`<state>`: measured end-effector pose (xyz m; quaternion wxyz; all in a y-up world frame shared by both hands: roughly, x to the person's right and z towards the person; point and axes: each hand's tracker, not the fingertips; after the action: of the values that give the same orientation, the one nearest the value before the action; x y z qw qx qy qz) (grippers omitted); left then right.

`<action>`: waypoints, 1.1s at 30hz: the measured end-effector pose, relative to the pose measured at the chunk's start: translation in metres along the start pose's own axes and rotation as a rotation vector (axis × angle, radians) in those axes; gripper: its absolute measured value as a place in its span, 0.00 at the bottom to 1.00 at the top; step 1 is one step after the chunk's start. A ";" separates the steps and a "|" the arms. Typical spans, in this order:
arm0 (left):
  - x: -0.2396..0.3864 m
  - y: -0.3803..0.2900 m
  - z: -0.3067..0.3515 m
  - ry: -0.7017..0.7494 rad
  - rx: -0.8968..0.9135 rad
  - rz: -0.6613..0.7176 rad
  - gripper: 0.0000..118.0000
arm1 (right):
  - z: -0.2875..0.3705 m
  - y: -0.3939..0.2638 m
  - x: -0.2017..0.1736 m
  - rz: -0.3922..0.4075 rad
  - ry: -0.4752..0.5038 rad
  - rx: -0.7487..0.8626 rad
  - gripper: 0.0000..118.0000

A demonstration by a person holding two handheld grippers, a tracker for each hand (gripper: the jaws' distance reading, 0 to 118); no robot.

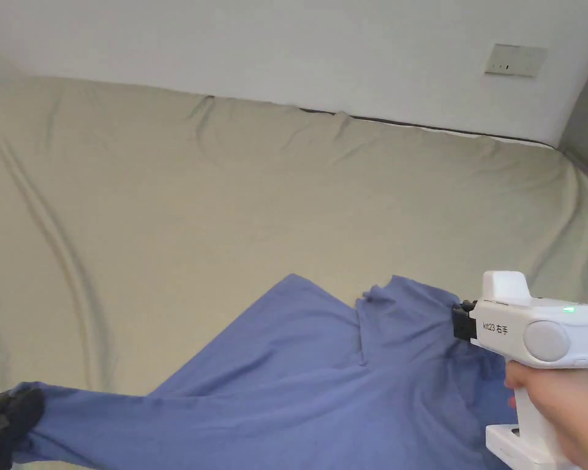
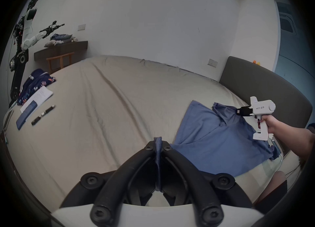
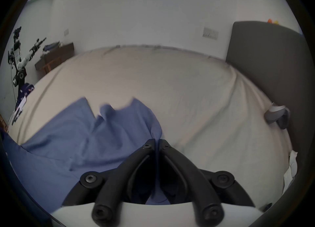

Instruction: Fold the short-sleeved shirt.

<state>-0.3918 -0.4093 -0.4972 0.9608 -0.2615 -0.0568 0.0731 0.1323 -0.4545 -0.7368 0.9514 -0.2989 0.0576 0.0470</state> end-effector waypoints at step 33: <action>0.102 0.204 0.100 -0.029 0.373 -0.102 0.00 | 0.423 0.077 0.058 0.011 -0.299 0.605 0.03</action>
<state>-0.3291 -0.1688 -0.5080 0.9941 -0.0743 -0.0693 0.0372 0.2147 -0.1459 -0.4437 0.9946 0.0073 -0.0696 0.0764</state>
